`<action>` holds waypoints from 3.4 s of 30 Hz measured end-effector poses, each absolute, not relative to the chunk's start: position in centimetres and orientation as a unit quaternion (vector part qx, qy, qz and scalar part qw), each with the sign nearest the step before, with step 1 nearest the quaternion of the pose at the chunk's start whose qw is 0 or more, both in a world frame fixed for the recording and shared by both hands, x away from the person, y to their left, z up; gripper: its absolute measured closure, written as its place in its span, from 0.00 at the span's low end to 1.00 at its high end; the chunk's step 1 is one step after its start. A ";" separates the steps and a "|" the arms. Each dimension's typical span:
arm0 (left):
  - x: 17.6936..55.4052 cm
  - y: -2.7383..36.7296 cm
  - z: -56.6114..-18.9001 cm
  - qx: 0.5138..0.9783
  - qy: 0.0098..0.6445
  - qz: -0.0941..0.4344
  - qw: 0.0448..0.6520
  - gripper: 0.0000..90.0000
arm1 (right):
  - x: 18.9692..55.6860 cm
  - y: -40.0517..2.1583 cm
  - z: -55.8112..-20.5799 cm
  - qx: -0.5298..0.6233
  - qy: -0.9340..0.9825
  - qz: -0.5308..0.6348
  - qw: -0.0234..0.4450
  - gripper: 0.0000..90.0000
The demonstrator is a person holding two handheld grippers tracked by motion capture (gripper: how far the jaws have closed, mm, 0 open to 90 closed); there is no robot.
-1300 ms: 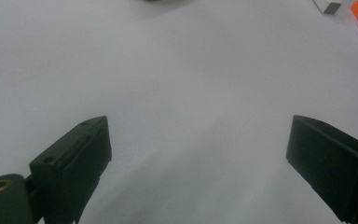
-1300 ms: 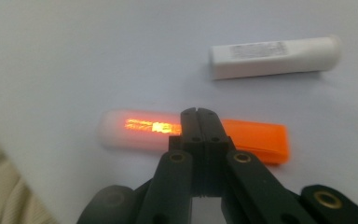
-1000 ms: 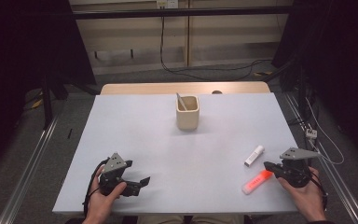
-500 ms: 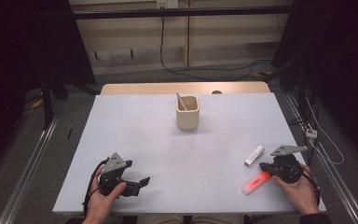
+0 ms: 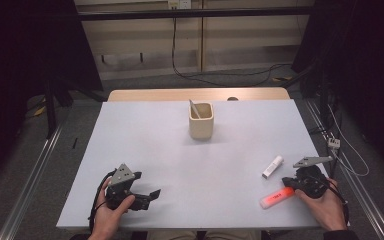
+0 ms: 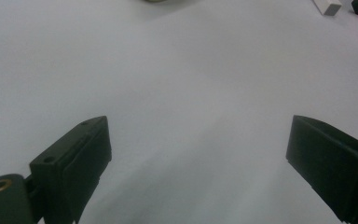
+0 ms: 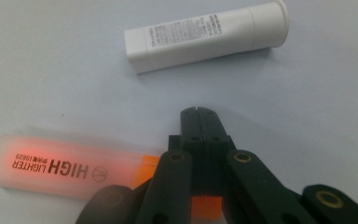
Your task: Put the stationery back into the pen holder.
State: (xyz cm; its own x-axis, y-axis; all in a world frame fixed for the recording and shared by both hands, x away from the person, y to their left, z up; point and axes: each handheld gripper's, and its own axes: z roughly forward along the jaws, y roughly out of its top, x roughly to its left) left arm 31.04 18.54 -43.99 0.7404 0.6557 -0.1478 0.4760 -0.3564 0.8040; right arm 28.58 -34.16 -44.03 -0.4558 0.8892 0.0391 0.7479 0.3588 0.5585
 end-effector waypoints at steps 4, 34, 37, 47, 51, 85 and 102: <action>31.1 18.5 -44.0 0.818 0.345 0.101 0.449 0.07 | 27.9 -34.8 -44.0 0.495 0.817 0.264 0.135 1.00; 31.1 18.5 -44.0 0.821 0.344 0.100 0.445 0.07 | 25.0 -35.3 -43.7 0.487 0.824 0.260 0.124 1.00; 31.1 18.4 -44.1 0.819 0.346 0.101 0.447 0.07 | 24.9 -35.2 -43.8 0.486 0.825 0.261 0.126 1.00; 31.1 18.4 -44.1 0.818 0.345 0.101 0.449 0.07 | 24.6 -35.3 -43.8 0.483 0.825 0.265 0.125 1.00; 31.1 18.5 -44.1 0.818 0.345 0.101 0.449 0.07 | 24.8 -35.4 -43.7 0.472 0.826 0.278 0.131 0.96; 31.1 18.3 -44.1 0.820 0.344 0.100 0.446 0.07 | 24.9 -35.2 -41.1 0.382 0.873 0.285 0.101 0.29; 31.1 18.3 -44.2 0.822 0.342 0.100 0.443 0.07 | 25.5 -32.6 -41.7 0.292 0.915 0.272 0.056 0.65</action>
State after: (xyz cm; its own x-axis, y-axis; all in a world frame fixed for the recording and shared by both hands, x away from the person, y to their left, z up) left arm 31.12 18.29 -44.15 0.7453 0.6523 -0.1383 0.4742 -0.3727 0.7976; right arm 25.54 -32.56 -41.66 -0.8233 0.5648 0.0569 0.5045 0.6819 0.5296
